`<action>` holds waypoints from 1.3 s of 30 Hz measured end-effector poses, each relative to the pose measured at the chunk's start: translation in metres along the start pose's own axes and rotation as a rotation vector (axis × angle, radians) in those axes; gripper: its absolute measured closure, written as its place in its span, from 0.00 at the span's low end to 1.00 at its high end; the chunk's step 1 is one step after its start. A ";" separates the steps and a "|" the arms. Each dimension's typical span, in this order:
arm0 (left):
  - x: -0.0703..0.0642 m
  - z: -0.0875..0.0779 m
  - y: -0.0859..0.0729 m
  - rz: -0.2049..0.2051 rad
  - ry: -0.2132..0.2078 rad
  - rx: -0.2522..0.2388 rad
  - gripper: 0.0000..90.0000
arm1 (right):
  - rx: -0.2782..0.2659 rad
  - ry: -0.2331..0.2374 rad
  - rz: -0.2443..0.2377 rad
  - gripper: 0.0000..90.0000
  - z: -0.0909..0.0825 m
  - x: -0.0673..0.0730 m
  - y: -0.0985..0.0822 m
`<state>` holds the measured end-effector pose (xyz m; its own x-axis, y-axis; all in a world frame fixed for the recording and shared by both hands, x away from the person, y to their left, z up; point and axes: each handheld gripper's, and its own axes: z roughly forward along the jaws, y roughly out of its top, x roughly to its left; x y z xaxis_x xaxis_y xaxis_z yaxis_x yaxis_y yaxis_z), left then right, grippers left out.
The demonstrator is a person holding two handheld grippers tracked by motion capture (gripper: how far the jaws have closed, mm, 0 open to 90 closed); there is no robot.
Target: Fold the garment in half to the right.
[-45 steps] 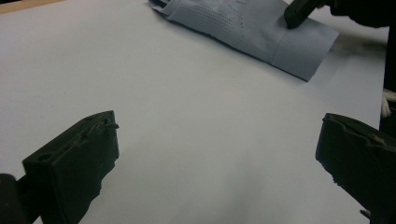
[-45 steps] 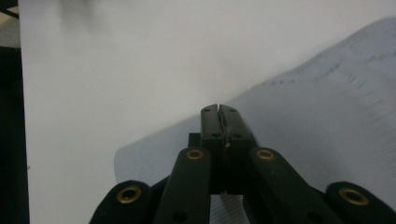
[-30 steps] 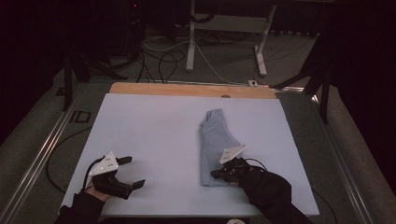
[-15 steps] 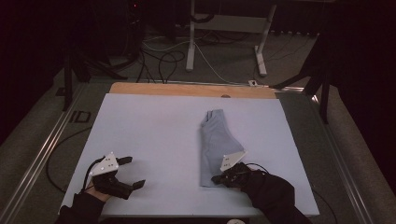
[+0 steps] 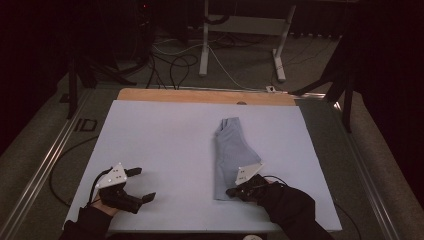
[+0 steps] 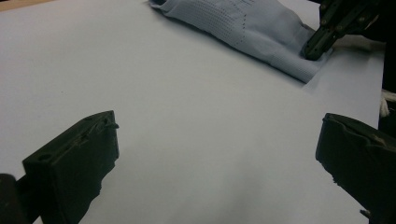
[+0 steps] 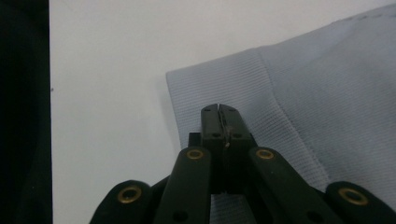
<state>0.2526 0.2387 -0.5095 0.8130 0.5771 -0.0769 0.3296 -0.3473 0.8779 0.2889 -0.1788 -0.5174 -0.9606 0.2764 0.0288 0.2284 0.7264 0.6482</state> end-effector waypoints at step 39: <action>0.002 -0.003 -0.001 -0.008 0.000 -0.006 0.00 | -0.290 -0.106 0.154 0.10 -0.053 -0.039 0.022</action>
<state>0.2523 0.2418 -0.5088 0.8104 0.5798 -0.0845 0.3336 -0.3381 0.8800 0.3230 -0.2074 -0.4636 -0.8934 0.4433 0.0737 0.3002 0.4665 0.8320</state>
